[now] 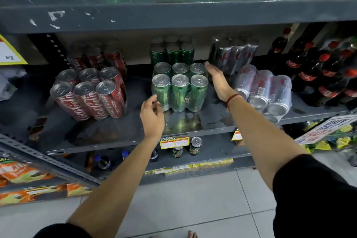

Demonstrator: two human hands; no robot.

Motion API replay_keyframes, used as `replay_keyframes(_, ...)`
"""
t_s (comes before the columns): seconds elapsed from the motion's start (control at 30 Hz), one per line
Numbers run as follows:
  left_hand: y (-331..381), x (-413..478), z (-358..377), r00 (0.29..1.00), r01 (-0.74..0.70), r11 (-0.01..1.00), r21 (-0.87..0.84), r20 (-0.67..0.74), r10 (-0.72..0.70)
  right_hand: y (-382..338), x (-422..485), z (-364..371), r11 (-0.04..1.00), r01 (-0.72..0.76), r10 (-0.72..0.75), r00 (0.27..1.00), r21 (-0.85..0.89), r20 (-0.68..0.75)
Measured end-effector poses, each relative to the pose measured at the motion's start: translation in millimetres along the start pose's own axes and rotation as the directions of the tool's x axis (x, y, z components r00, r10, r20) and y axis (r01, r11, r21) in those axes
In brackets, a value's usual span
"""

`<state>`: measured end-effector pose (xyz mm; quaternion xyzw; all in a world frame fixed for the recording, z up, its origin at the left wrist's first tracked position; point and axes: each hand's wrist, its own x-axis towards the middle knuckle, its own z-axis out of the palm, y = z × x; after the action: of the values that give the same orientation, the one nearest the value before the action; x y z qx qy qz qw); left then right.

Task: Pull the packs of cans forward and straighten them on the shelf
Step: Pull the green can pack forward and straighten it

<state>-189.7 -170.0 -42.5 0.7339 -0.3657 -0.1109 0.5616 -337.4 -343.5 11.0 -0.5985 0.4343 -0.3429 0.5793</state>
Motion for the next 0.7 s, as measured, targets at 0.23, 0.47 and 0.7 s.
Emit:
replay_keyframes(0.23, -2.6, 6.1, 2.5, 0.996, 0.043, 0.999, -0.026, 0.079, -0.041, 1.8, -3.2, 6.6, 1.000, -0.017, 0.017, 1.000, -0.014, -0.007)
replay_keyframes(0.47, 3.7, 29.5, 4.7, 0.959, 0.171, 0.979, -0.109, 0.246, -0.140, 30.7, -40.9, 8.9, 0.993, 0.033, -0.054, 0.982, -0.116, -0.183)
replay_keyframes(0.7, -50.1, 107.5, 41.5, 0.797, 0.439, 0.880, -0.180, 0.531, -0.289, 47.6, -94.6, 35.0, 0.941, 0.181, -0.240, 0.952, -0.287, -0.187)
